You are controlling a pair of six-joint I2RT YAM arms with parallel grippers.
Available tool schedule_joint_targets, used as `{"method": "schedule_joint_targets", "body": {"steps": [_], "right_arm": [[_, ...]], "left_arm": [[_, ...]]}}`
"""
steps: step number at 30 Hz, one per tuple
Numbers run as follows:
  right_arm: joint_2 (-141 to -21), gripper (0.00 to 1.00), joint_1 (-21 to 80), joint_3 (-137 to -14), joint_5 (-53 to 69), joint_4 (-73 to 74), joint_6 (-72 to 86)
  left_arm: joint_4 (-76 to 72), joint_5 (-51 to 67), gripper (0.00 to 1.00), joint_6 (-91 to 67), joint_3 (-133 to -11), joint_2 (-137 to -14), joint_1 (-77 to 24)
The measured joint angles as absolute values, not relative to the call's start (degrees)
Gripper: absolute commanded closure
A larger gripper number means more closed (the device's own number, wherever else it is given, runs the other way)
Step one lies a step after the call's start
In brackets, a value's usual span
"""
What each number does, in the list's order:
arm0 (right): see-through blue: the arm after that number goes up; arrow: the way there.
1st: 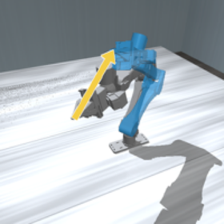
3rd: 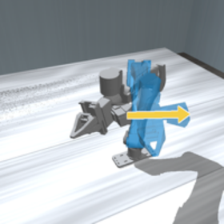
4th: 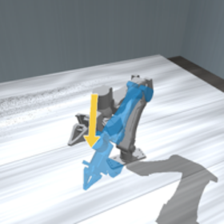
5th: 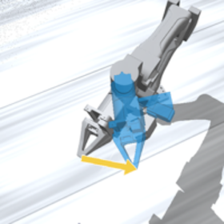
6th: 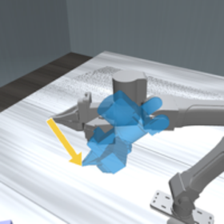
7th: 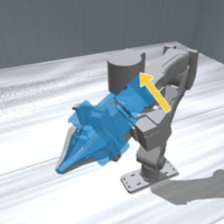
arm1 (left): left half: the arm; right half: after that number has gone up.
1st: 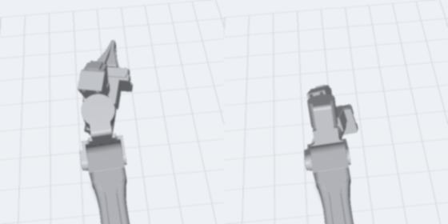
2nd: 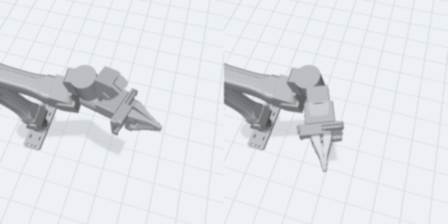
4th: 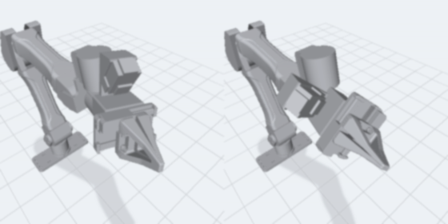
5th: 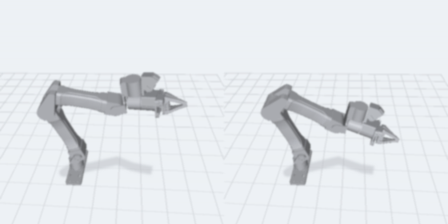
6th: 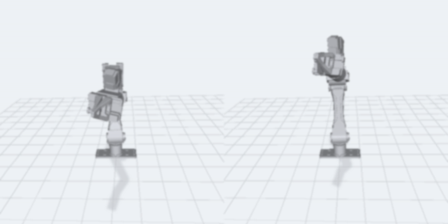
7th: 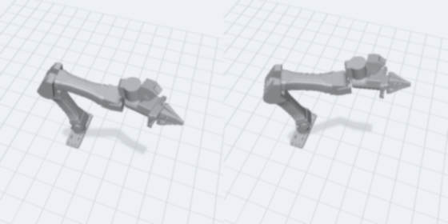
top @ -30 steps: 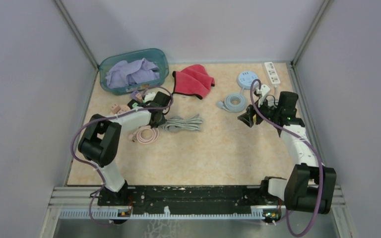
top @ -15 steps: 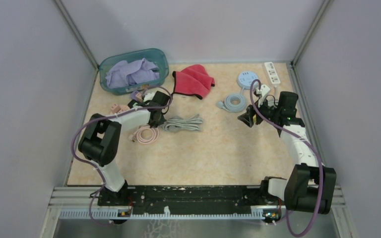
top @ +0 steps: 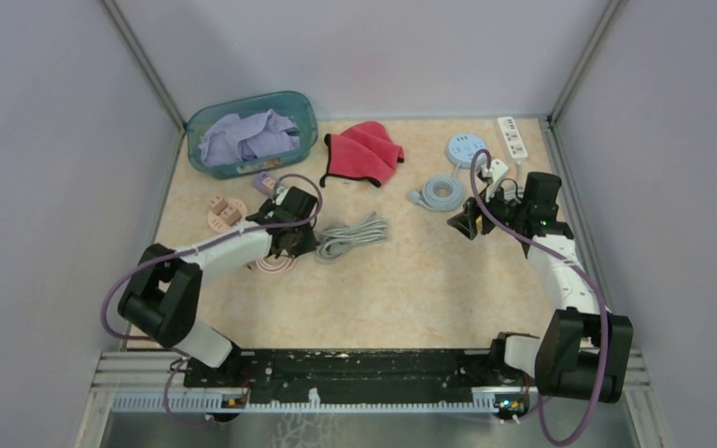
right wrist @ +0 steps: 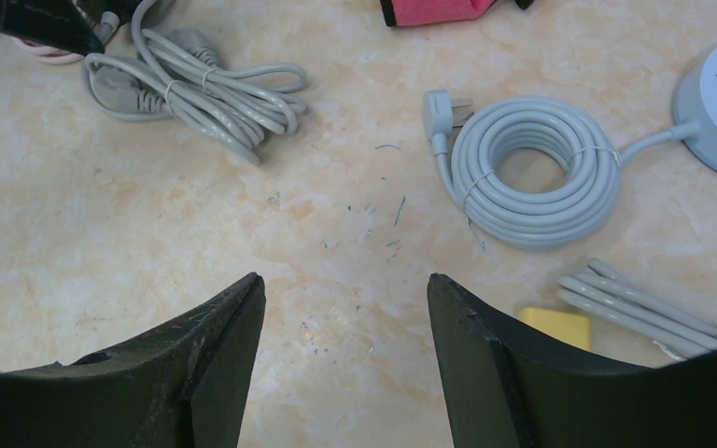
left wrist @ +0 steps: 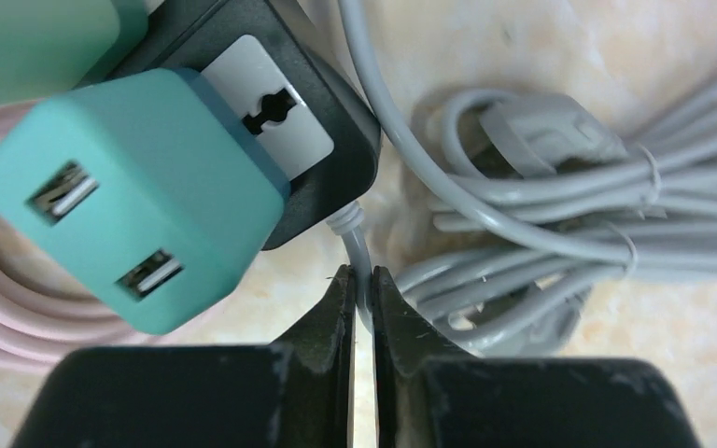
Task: Pull the plug off the socket
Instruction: Move the socket to the center of the board.
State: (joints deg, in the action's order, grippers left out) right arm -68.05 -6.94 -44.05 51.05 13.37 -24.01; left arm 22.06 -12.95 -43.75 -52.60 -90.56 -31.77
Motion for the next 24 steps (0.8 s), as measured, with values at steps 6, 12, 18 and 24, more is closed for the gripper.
{"method": "schedule_joint_targets", "body": {"steps": [6, 12, 18, 24], "right_arm": [[-68.1, 0.35, -6.9, -44.1, 51.1, 13.4, -24.0], [-68.1, 0.35, -6.9, -44.1, 52.1, 13.3, -24.0], [-68.1, 0.35, -6.9, -44.1, 53.5, 13.3, -23.9], [-68.1, 0.35, -6.9, -44.1, 55.3, 13.3, -23.9]], "left_arm": [[13.3, -5.5, 1.00, -47.2, -42.0, -81.6, -35.7], [7.0, -2.3, 1.00, -51.9, -36.8, -79.0, -41.9], [6.9, -2.4, 1.00, -53.2, -40.6, -82.2, -48.8], [6.9, -2.3, 0.93, -53.1, -46.2, -87.9, -54.0]]}}
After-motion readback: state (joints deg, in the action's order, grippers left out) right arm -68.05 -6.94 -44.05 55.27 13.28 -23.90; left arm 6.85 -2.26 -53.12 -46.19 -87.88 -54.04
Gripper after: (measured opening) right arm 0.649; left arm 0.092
